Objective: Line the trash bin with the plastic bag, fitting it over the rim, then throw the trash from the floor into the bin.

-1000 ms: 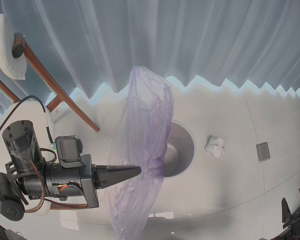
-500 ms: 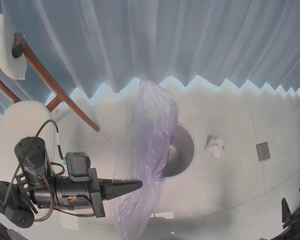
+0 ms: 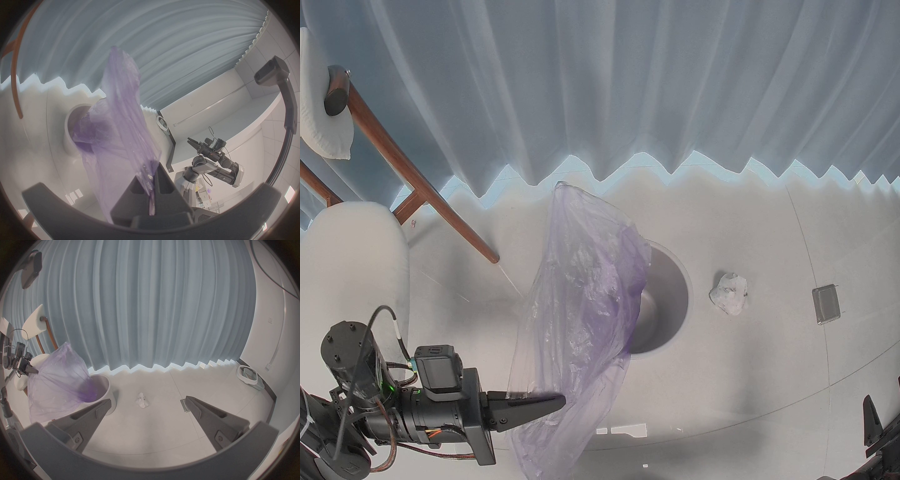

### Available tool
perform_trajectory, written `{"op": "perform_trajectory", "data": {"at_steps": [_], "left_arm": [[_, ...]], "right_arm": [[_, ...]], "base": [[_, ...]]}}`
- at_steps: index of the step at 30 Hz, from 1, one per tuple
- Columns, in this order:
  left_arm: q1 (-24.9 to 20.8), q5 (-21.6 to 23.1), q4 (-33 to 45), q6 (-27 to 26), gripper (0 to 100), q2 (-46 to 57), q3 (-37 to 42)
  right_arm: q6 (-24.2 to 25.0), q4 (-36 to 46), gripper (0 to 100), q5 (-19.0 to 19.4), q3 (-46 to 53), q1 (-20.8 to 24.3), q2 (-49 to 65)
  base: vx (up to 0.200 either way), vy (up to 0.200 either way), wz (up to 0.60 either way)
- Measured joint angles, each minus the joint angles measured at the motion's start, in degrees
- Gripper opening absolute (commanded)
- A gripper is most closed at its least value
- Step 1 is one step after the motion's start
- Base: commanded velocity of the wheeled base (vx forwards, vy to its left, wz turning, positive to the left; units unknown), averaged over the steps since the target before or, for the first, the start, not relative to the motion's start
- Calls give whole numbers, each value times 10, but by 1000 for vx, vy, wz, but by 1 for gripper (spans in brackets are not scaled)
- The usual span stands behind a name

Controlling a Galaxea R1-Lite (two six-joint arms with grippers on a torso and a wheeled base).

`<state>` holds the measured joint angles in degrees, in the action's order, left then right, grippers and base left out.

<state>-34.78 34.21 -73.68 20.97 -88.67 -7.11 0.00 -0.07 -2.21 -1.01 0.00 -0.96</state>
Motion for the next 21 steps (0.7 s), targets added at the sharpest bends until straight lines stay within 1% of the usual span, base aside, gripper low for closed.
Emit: {"op": "perform_trajectory", "data": {"at_steps": [3, 6, 13, 21], "left_arm": [[-3, 1, -22, 0, 0, -2, 10], [-6, 3, -33, 2, 0, -8, 0], [-9, 4, -52, 15, 0, -49, -65], [-2, 4, -55, 24, 0, -110, -172]], "right_arm": [[0, 0, 100, 0, 0, 0, 0], [0, 0, 100, 0, 0, 0, 0], [0, 0, 100, 0, 0, 0, 0], [0, 0, 100, 0, 0, 0, 0]], "base": [[0, 0, 0], [0, 0, 0], [0, 0, 0], [0, 0, 0]]}}
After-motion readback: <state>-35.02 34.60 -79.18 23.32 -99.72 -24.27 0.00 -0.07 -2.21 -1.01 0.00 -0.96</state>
